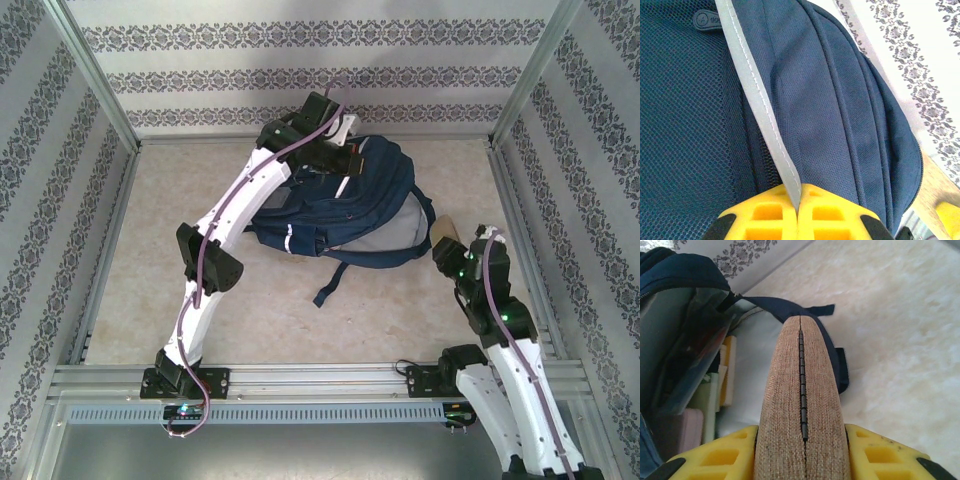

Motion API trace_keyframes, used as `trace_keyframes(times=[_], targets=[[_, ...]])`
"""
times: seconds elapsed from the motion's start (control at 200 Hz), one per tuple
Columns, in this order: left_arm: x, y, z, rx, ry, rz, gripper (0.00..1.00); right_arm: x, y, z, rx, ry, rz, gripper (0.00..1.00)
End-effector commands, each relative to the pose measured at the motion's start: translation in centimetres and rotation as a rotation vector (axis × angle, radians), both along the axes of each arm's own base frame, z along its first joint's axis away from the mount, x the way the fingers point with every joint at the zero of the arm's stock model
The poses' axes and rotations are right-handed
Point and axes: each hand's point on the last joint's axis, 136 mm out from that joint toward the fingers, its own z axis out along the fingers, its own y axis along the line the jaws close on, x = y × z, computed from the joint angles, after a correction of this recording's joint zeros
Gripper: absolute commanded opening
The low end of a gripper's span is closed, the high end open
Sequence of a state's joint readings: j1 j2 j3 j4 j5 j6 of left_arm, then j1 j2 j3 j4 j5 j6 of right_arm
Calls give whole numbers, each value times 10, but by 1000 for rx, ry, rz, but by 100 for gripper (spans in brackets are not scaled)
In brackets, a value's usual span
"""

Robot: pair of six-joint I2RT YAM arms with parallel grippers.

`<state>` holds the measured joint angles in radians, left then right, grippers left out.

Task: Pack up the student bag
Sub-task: Open the student bag at the top-center of the table, then place the glasses case in the student bag.

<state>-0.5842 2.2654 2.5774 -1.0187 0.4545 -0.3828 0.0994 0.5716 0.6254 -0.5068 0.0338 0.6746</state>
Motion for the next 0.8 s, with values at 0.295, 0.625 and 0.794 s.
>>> trace_keyframes(times=[0.295,0.625,0.794], targets=[[-32,-9,85,-249,-97,-220,0,58,67,-4,446,-39,313,31],[-31,-3,96,-307,-78,-223,0,111,71,4,506,-115,281,33],[-30,-4,92,-318,-54,-227,0,135,91,15,540,-161,314,35]])
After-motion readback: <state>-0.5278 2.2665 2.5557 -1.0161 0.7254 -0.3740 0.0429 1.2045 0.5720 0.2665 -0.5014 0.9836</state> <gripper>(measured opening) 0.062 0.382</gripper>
